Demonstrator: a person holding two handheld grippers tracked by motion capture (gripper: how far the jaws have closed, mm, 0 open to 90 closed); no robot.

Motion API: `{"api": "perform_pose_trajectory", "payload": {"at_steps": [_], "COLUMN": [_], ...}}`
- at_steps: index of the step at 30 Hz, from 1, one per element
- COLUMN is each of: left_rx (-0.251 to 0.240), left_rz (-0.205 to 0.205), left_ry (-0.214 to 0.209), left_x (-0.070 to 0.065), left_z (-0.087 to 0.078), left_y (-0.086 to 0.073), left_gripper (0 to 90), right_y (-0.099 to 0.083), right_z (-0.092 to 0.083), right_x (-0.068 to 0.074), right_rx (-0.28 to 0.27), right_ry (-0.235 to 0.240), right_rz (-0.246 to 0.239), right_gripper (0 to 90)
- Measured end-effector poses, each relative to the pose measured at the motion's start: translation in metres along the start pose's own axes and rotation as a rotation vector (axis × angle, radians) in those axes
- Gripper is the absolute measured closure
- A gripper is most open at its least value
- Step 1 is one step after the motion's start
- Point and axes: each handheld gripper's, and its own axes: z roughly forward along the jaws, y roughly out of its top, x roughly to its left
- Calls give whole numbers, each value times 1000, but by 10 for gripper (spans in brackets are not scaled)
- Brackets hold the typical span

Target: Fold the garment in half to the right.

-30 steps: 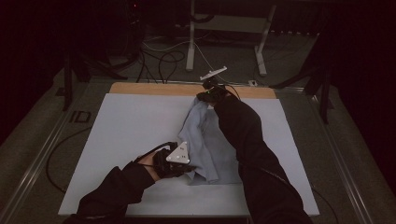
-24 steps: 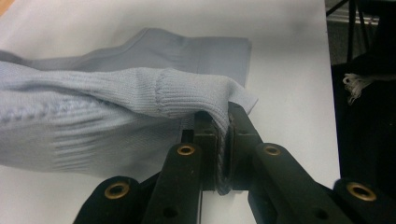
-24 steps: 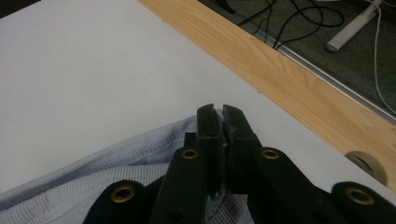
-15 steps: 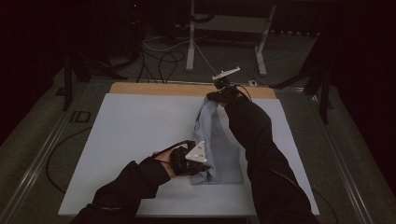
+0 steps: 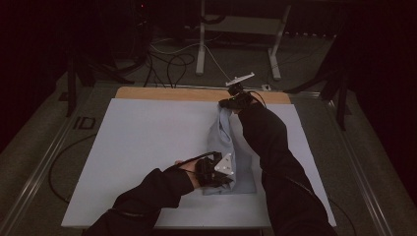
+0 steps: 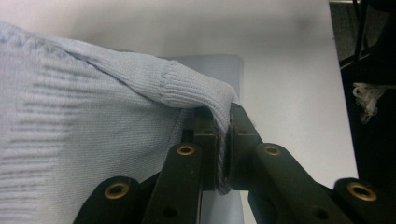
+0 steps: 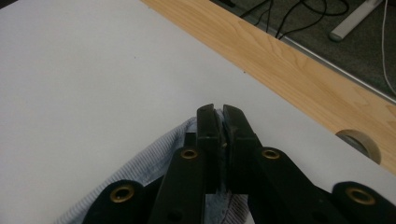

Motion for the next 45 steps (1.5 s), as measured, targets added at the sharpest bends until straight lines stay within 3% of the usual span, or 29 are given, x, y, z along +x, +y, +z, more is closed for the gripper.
{"api": "perform_pose_trajectory", "payload": {"at_steps": [5, 12, 16, 20, 23, 25, 27, 29, 31, 37, 39, 45], "left_rx": [-1, 33, 30, 34, 46, 56, 52, 41, 36, 29, 18, -1], "left_rz": [9, 51, 35, 18, 18, 10, 5, 0, 0, 11, 14, 13], "left_ry": [-11, 5, -2, -14, -15, -21, -37, -67, -80, -104, -122, -127], "left_x": [0, -1, 2, 8, 9, 11, 12, 12, 10, 7, 7, 4], "left_z": [8, 25, 33, 40, 44, 48, 51, 53, 54, 53, 51, 41], "left_y": [4, 13, 16, 21, 26, 29, 31, 32, 32, 34, 35, 38], "left_gripper": [861, 861, 861, 860, 860, 858, 852, 784, 710, 568, 516, 467], "right_y": [-4, -8, -10, -12, -14, -15, -17, -20, -25, -37, -40, -43], "right_z": [5, 13, 14, 13, 8, 3, -2, -5, -9, -17, -17, -18], "right_x": [-3, -5, -9, -14, -18, -21, -25, -29, -33, -36, -36, -30], "right_rx": [-11, -30, -39, -48, -59, -80, -85, -88, -92, -117, -124, -103], "right_ry": [35, 79, 100, 89, 66, 18, 3, 18, 49, 99, 104, 138], "right_rz": [8, -23, -23, -16, -3, 8, 39, 70, 96, 101, 81, 45], "right_gripper": [866, 866, 861, 836, 685, 531, 384, 206, 107, 99, 99, 96]}}
